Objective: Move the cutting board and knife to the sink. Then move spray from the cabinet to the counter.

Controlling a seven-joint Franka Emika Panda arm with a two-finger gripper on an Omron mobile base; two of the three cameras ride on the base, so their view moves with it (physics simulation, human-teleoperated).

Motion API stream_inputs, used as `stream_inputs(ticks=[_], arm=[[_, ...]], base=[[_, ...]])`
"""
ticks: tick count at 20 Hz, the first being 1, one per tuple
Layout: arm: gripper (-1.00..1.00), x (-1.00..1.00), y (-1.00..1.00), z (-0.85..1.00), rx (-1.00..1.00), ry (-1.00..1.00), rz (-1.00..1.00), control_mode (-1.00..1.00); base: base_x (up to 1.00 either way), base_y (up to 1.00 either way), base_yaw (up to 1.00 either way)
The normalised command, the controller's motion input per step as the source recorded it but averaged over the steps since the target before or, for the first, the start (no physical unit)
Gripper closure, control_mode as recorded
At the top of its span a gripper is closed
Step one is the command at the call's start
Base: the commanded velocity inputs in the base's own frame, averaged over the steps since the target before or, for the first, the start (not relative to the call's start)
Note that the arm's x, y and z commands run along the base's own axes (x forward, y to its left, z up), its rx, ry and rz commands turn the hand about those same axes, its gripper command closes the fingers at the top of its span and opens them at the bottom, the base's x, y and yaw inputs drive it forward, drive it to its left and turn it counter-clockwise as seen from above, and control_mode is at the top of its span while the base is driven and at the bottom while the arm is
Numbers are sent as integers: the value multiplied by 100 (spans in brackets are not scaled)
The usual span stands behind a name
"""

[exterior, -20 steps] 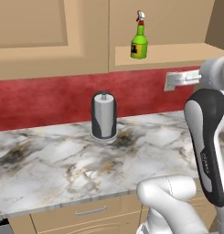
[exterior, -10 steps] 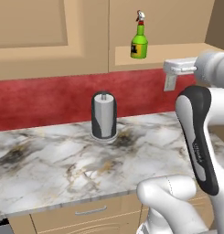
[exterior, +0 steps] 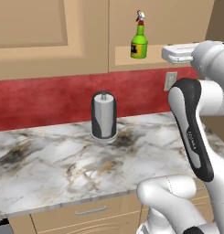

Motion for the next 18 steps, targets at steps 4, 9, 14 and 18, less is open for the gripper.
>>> stream_inputs(ticks=[4, 9, 14, 18], arm=[[-100, 32, 0, 14, 0, 0, 0, -100], [-100, 41, 0, 4, 0, 0, 0, -100], [-100, 34, 0, 0, 0, 0, 0, -100], [-100, 34, 0, 0, 0, 0, 0, -100]], base=[[0, 0, 0], [0, 0, 0], [0, 0, 0], [0, 0, 0]])
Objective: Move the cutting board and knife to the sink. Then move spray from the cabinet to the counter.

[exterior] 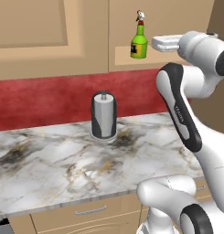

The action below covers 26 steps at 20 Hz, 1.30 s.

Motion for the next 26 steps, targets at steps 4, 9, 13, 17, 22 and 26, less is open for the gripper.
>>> stream_inputs(ticks=[4, 9, 13, 17, 22, 26], arm=[[-100, 34, 2, 0, 0, 0, 0, -100], [-100, 22, 1, 0, 0, 0, 0, -100], [-100, 29, 0, 0, 0, 0, 0, -100], [-100, 23, 0, 0, 0, 0, 0, -100], [-100, 23, 0, 0, 0, 0, 0, -100], [-100, 32, 4, 0, 0, 1, 0, -100]], base=[[0, 0, 0], [0, 0, 0], [0, 0, 0], [0, 0, 0], [0, 0, 0], [0, 0, 0]])
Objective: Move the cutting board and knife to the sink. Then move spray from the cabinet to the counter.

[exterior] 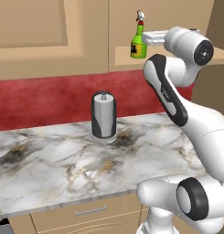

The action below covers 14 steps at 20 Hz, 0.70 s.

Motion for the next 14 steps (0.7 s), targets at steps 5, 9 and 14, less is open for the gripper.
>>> stream_inputs(ticks=[5, 9, 14], arm=[[-100, 32, 6, 2, 0, 5, 0, -100], [-100, 39, 0, 3, 0, 2, 0, -100], [-100, 40, 1, 3, 0, 0, 0, -100]], base=[[0, 0, 0], [0, 0, 0], [0, 0, 0]])
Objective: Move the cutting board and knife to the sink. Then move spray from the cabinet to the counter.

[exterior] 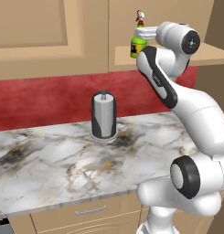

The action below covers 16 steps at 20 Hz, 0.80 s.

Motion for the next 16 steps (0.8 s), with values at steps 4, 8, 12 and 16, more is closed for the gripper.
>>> stream_inputs(ticks=[4, 8, 12, 16], arm=[[-100, 33, 0, 0, 0, 0, 0, -100], [-100, 24, 0, 0, 0, 2, 0, -100], [-100, 20, 6, 0, 0, 4, 0, -100], [-100, 27, 8, 0, 0, 3, 0, -100]], base=[[0, 0, 0], [0, 0, 0], [0, 0, 0], [0, 0, 0]])
